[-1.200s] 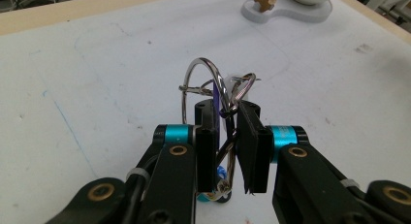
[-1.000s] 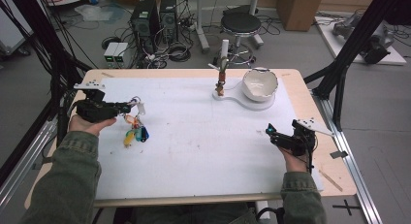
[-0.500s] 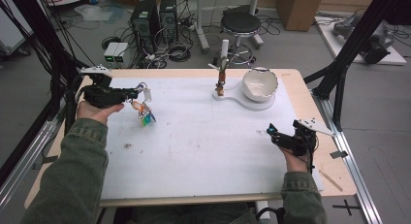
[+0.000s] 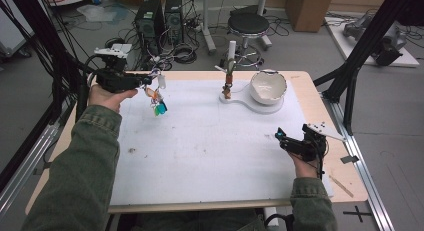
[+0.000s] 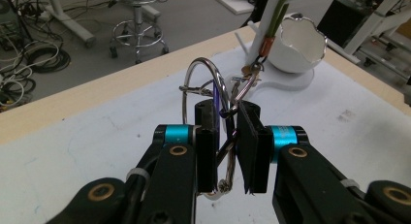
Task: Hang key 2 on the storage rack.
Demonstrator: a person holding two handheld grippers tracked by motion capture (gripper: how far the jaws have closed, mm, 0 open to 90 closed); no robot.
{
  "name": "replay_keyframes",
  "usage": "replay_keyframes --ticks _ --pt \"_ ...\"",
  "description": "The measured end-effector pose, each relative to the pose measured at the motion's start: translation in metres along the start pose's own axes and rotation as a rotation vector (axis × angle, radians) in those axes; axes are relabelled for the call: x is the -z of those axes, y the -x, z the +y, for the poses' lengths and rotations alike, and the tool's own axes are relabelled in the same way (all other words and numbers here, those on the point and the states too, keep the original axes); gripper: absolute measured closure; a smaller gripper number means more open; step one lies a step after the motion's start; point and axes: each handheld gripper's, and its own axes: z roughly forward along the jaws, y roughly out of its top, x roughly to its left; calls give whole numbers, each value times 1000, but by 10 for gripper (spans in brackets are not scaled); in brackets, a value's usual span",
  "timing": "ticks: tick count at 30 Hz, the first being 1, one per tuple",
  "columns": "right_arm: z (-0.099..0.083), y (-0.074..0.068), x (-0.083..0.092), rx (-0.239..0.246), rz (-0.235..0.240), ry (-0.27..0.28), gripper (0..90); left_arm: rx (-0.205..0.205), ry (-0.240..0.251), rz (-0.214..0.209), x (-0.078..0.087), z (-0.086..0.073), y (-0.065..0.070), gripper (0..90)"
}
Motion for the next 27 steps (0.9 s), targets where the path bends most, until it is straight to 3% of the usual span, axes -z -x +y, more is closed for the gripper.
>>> replay_keyframes --ticks 14,24,27 --pt "0 -2 -1 23 9 5 17 -18 19 -1 -18 21 3 784" --pt "-1 -3 -1 22 13 -1 17 -14 23 -7 -42 38 4 784" --pt "-1 -3 -2 21 17 -1 17 -15 16 12 -48 43 6 784"
